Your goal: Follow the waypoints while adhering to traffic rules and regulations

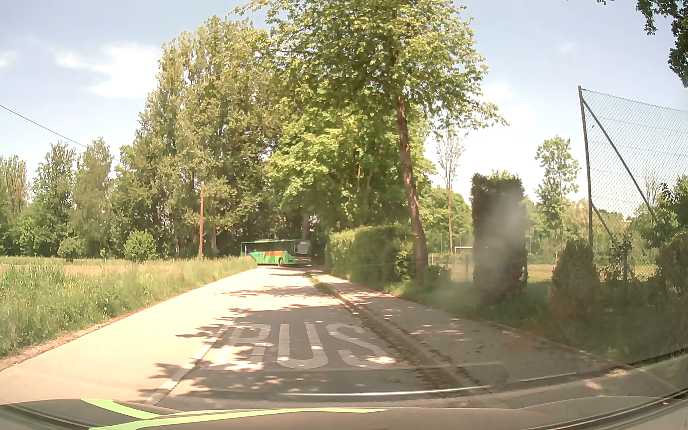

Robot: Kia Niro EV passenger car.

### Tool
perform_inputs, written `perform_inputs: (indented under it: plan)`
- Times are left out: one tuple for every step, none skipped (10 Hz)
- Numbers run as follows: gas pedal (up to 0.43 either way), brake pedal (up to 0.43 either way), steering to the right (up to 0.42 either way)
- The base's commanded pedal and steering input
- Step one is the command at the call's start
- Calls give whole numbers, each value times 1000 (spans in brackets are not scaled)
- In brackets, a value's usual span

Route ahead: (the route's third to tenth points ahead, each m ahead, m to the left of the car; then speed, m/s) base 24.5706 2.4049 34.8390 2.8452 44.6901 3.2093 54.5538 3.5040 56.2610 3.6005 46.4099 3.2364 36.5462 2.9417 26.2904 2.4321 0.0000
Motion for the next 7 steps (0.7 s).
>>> perform_inputs:
  plan:
    - [0, 512, -89]
    - [0, 512, -89]
    - [0, 512, -89]
    - [0, 512, -89]
    - [0, 512, -89]
    - [0, 512, -89]
    - [0, 512, -89]
